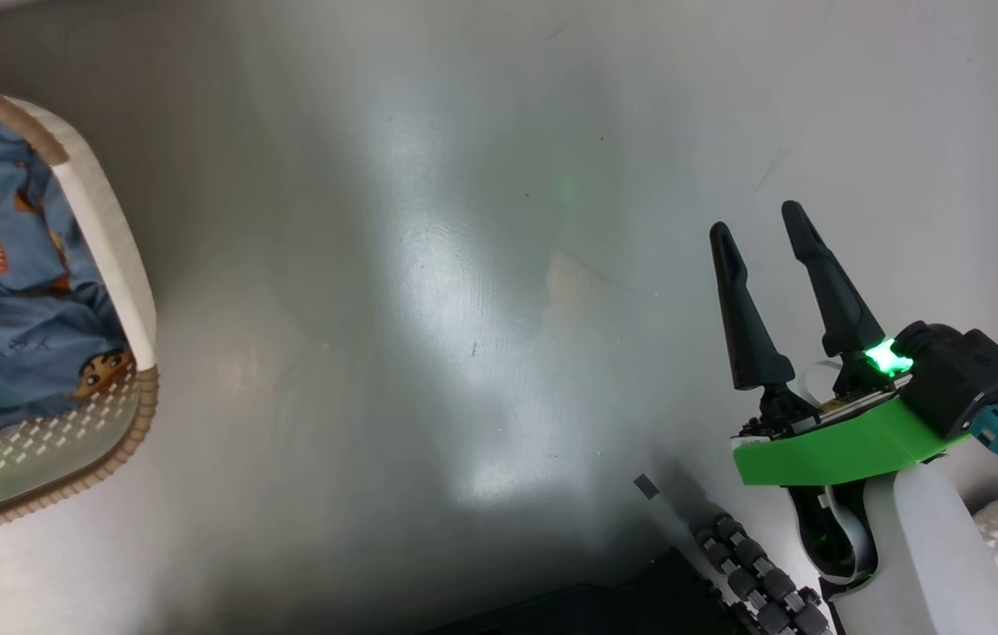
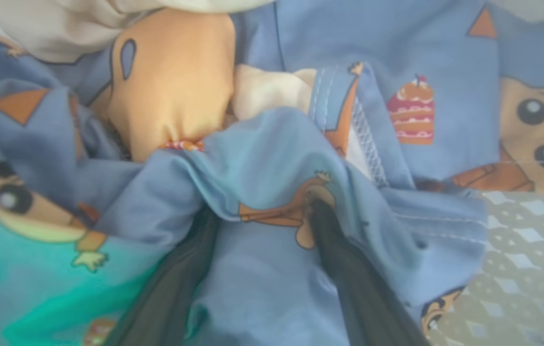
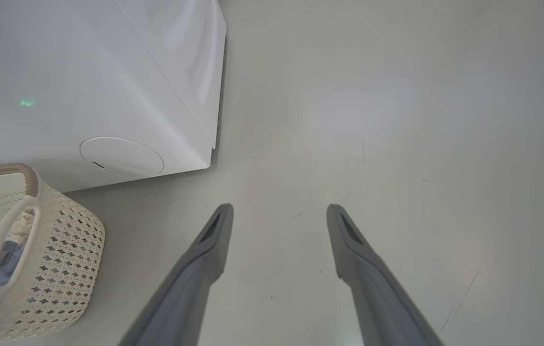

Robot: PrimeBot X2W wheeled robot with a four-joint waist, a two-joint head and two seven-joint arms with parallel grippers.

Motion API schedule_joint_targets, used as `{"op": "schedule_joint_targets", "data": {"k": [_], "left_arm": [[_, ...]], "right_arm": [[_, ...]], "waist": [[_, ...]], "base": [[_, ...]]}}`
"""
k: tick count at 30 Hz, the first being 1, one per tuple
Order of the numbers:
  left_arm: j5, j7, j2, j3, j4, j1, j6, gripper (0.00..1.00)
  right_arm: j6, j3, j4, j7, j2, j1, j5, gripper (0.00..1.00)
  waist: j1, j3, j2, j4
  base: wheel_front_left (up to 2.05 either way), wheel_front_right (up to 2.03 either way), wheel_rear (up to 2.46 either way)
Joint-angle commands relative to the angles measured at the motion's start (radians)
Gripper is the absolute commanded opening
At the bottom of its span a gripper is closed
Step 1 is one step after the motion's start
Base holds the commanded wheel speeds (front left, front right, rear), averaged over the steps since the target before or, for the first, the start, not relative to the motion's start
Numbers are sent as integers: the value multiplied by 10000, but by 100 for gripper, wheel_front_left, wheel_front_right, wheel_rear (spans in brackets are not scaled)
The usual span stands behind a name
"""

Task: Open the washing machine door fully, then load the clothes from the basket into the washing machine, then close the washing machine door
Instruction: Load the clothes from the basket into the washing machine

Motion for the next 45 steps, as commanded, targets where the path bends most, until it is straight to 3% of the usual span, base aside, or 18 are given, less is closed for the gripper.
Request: {"op": "schedule_joint_targets", "data": {"k": [1, 4, 5, 6, 7, 15, 32, 35, 45], "left_arm": [[-117, 168, 556, 128, 108, 18, -25, 100], [-260, 433, 511, -69, 223, -257, -25, 100], [-361, 441, 461, -95, 220, -316, -25, 65], [-411, 437, 418, -155, 241, -347, -25, 20], [-402, 364, 396, -255, 230, -358, -25, 0], [-1073, -51, 11, -859, -169, 79, -25, 0], [-2151, -2223, -352, -1558, -1222, 1556, -25, 0], [-2135, -2293, -365, -1338, -1506, 1713, -25, 0], [-468, -2306, -706, 1263, -2996, 2951, -25, 0]], "right_arm": [[62, 249, -170, -48, 13, 284, 93, 100], [62, 276, -144, -48, 13, 282, 126, 100], [62, 278, -122, -48, 13, 277, 137, 100], [62, 272, -87, -48, 13, 271, 146, 100], [62, 261, -70, -48, 13, 261, 161, 100], [62, 23, -9, -48, 13, 189, -57, 100], [62, -175, 212, -48, 13, 308, -393, 100], [62, -194, 254, -48, 13, 336, -432, 100], [62, -193, 450, -48, 13, 470, -541, 100]], "waist": [[-1, 63, 0, -52], [-1, 59, 0, -70], [-1, 38, 0, -65], [-1, -16, 0, -55], [-1, -78, 0, -43], [-1, -927, 0, 328], [-1, -2877, 0, 976], [-1, -3162, 0, 1071], [-1, -4247, 0, 1243]], "base": [[0, 0, 0], [0, 0, 0], [0, 0, 0], [0, 0, 0], [0, 0, 0], [0, 0, 0], [0, 0, 0], [0, 0, 0], [0, 0, 0]]}}
